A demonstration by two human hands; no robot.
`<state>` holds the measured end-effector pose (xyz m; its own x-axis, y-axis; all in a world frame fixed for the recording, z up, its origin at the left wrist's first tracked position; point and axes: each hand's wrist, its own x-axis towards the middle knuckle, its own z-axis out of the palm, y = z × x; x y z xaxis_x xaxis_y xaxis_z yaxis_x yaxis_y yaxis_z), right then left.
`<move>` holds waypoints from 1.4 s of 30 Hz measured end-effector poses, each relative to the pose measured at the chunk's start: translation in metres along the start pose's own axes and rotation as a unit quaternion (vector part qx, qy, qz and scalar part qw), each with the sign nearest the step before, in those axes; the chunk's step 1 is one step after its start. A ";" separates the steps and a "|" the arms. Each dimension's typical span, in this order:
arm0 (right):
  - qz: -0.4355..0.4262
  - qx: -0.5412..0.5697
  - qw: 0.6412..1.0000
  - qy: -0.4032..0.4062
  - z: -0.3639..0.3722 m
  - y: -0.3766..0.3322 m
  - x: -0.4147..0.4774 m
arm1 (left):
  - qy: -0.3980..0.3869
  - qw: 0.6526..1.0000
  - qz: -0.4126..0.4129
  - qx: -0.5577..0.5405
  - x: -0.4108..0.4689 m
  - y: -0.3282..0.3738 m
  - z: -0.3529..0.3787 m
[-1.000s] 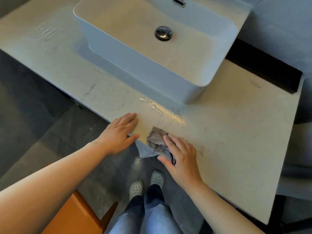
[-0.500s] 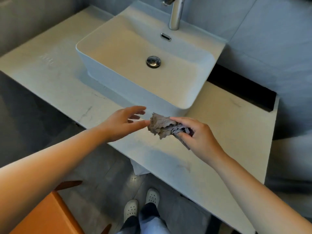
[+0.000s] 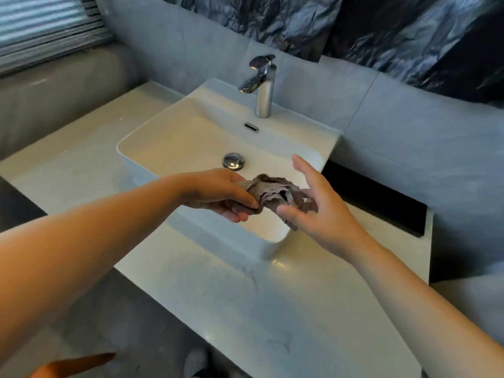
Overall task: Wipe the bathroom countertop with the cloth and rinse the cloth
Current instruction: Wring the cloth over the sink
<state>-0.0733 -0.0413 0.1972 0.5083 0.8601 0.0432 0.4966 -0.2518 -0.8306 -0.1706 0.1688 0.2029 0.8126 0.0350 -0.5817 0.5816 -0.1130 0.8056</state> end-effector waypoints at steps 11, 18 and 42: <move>-0.259 -0.253 0.919 0.158 0.011 0.038 0.095 | -0.199 0.976 -0.087 -0.020 0.054 0.020 -0.074; 0.035 -0.129 0.976 0.172 0.025 0.036 0.144 | 0.053 0.876 0.149 0.455 0.079 0.024 -0.075; -0.022 -0.071 0.980 0.184 0.042 0.063 0.091 | 0.028 0.988 0.092 0.122 0.090 -0.004 -0.074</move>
<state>-0.0255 0.0395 0.1260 0.6909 0.6594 0.2964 0.6034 -0.3003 -0.7387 -0.0967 0.2456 0.1558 0.9082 0.0460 -0.4160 0.4038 -0.3577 0.8420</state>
